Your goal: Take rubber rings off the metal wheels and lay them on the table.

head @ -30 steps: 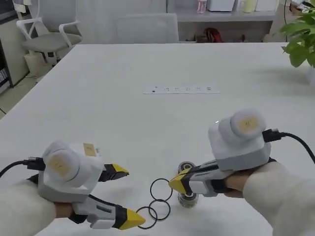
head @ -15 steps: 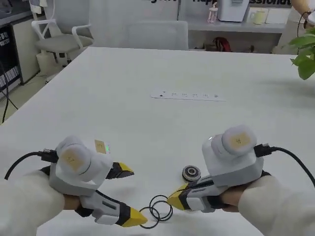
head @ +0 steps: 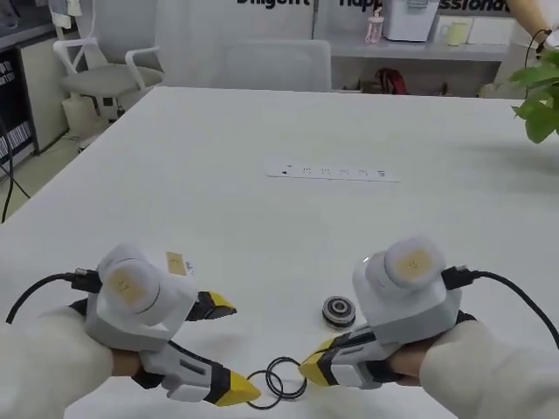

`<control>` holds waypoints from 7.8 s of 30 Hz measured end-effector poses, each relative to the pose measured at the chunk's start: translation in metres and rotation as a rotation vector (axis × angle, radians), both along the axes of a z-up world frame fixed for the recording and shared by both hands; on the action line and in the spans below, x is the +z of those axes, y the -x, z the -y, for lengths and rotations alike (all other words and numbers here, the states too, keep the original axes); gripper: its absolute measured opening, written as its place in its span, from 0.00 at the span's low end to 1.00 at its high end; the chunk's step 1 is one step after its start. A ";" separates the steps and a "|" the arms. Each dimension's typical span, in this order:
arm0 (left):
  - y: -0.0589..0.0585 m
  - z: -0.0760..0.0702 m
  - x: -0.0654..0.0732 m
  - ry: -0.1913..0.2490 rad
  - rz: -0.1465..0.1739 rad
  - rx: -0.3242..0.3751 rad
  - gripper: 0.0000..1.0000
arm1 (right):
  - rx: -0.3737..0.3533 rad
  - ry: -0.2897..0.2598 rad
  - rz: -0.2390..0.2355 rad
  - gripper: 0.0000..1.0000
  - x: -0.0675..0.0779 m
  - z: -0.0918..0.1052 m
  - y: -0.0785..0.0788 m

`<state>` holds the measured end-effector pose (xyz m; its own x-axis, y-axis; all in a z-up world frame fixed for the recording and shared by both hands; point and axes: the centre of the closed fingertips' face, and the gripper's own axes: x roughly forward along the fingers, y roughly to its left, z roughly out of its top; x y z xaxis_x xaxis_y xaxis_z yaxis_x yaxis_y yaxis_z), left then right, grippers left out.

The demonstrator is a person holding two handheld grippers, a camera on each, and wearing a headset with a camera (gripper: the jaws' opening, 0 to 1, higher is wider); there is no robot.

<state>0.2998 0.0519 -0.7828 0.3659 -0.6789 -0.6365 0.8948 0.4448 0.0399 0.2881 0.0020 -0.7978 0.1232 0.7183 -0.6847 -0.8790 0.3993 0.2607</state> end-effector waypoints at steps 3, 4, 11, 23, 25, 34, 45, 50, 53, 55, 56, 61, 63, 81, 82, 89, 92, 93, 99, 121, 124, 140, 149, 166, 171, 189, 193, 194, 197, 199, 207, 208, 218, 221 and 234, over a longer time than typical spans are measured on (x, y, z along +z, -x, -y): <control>-0.001 -0.001 0.000 0.003 0.000 0.005 0.66 | 0.008 0.011 0.014 0.00 -0.001 0.001 0.000; -0.001 -0.001 0.001 0.004 0.000 0.007 0.66 | 0.006 0.012 0.017 0.00 -0.001 0.001 -0.001; -0.002 -0.001 0.003 0.011 0.003 0.012 0.66 | 0.006 -0.001 0.054 0.10 0.006 0.000 -0.007; -0.003 -0.001 0.003 0.015 0.000 0.019 0.66 | -0.063 -0.065 0.077 0.23 0.024 0.009 -0.026; -0.003 -0.001 0.004 0.015 0.000 0.020 0.66 | -0.076 -0.074 0.081 0.23 0.026 0.010 -0.029; -0.004 -0.001 0.004 0.017 0.001 0.023 0.66 | -0.138 -0.107 0.094 0.24 0.035 0.020 -0.043; -0.005 -0.001 0.005 0.020 0.003 0.025 0.66 | -0.213 -0.141 0.099 0.25 0.042 0.035 -0.057; -0.005 -0.001 0.005 0.019 0.002 0.026 0.66 | -0.240 -0.148 0.095 0.25 0.042 0.042 -0.062; -0.005 -0.001 0.005 0.021 0.001 0.028 0.66 | -0.257 -0.151 0.089 0.26 0.040 0.047 -0.065; -0.005 -0.002 0.006 0.024 0.001 0.031 0.67 | -0.264 -0.149 0.088 0.27 0.039 0.050 -0.066; -0.005 -0.002 0.006 0.023 0.001 0.032 0.67 | -0.267 -0.149 0.087 0.28 0.038 0.051 -0.067; -0.007 -0.002 0.009 0.035 -0.001 0.044 0.69 | -0.277 -0.147 0.090 0.35 0.035 0.054 -0.069; -0.007 -0.002 0.011 0.039 0.002 0.045 0.70 | -0.271 -0.148 0.087 0.37 0.034 0.054 -0.068; -0.011 -0.005 0.026 0.101 -0.019 0.079 0.74 | -0.214 -0.109 0.110 0.60 0.021 0.060 -0.063; -0.012 -0.003 0.029 0.114 -0.018 0.079 0.75 | -0.208 -0.109 0.112 0.61 0.020 0.060 -0.063; -0.014 0.006 0.046 0.135 0.002 0.058 0.78 | -0.203 -0.113 0.106 0.68 0.017 0.063 -0.062; -0.014 0.008 0.050 0.133 0.005 0.052 0.79 | -0.203 -0.106 0.107 0.68 0.016 0.065 -0.062; -0.015 0.009 0.053 0.134 0.011 0.048 0.78 | -0.204 -0.105 0.105 0.68 0.016 0.065 -0.062; -0.022 0.012 0.073 0.148 0.049 0.038 0.79 | -0.205 -0.104 0.103 0.68 0.016 0.066 -0.062; -0.057 0.052 0.124 0.216 0.157 -0.018 0.75 | -0.217 -0.113 0.101 0.67 0.017 0.069 -0.063; -0.061 0.057 0.123 0.221 0.175 -0.026 0.73 | -0.222 -0.114 0.103 0.66 0.017 0.070 -0.064; -0.073 0.072 0.098 0.229 0.178 -0.029 0.67 | -0.256 -0.123 0.123 0.56 0.018 0.074 -0.071; -0.080 0.082 0.076 0.195 0.176 -0.040 0.55 | -0.304 -0.128 0.137 0.44 0.016 0.077 -0.080; -0.084 0.098 0.040 0.186 0.171 -0.045 0.38 | -0.306 -0.115 0.132 0.33 0.005 0.074 -0.080; -0.081 0.102 0.027 0.163 0.175 -0.060 0.30 | -0.307 -0.112 0.142 0.30 0.003 0.072 -0.081; -0.085 0.103 -0.003 0.155 0.088 0.002 0.15 | -0.303 -0.121 0.141 0.26 0.001 0.068 -0.081; -0.082 0.105 -0.006 0.156 0.079 -0.006 0.14 | -0.303 -0.120 0.140 0.26 0.000 0.068 -0.080; -0.082 0.105 -0.006 0.159 0.082 -0.006 0.15 | -0.302 -0.119 0.140 0.26 -0.001 0.068 -0.080; -0.083 0.105 -0.006 0.151 0.089 -0.004 0.14 | -0.296 -0.113 0.141 0.26 -0.002 0.067 -0.079; -0.081 0.106 -0.006 0.131 0.116 -0.020 0.14 | -0.292 -0.110 0.144 0.25 -0.002 0.066 -0.079; -0.077 0.104 -0.007 0.139 0.089 -0.015 0.13 | -0.289 -0.097 0.152 0.24 -0.004 0.067 -0.080; -0.076 0.104 -0.007 0.138 0.086 -0.020 0.13 | -0.288 -0.095 0.151 0.24 -0.004 0.067 -0.080; -0.068 0.104 -0.007 0.130 0.075 -0.049 0.13 | -0.267 -0.077 0.156 0.22 -0.006 0.065 -0.077; -0.068 0.104 -0.007 0.133 0.075 -0.048 0.13 | -0.267 -0.074 0.151 0.20 -0.008 0.064 -0.077; -0.069 0.104 -0.007 0.146 0.072 -0.039 0.13 | -0.232 -0.086 0.129 0.12 -0.013 0.058 -0.071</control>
<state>0.3683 -0.0518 -0.7894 0.3782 -0.7771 -0.5031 0.9088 0.4152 0.0418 0.3592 -0.0559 -0.8108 0.3735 0.7155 -0.5904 -0.7948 0.5750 0.1941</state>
